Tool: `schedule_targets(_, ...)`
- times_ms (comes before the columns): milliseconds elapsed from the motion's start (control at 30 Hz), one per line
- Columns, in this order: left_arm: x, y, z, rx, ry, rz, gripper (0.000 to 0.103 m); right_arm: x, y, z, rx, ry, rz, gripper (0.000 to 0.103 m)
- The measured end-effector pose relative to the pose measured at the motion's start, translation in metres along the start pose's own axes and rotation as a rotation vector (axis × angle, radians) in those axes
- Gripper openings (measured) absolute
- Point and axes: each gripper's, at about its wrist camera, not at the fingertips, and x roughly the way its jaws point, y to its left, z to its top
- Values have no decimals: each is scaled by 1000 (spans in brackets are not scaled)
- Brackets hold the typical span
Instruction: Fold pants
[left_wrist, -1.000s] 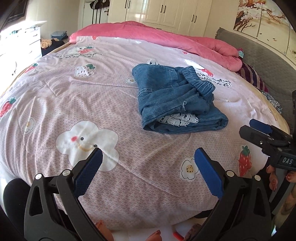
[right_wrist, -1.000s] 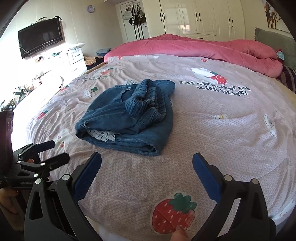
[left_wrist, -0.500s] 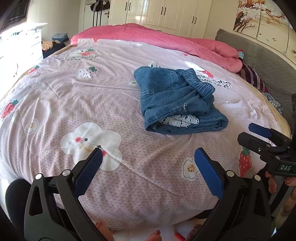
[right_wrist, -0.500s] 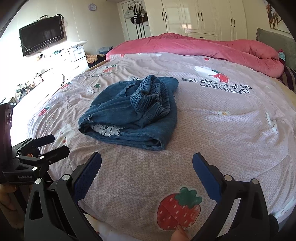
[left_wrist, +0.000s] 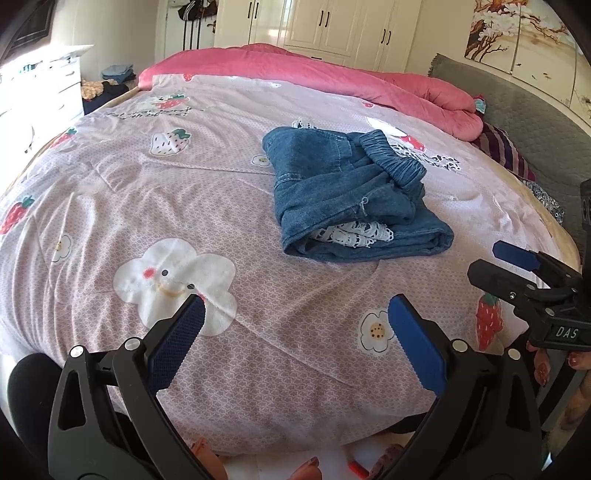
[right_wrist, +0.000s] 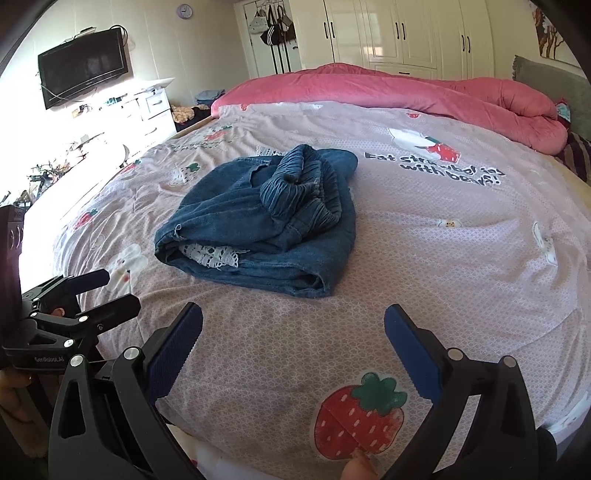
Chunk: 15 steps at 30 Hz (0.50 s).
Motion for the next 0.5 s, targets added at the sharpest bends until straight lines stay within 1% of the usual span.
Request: schedule_targets(500,-3,-3,0,10,-5,11,93,-1,-3,-2,20,4,0,98)
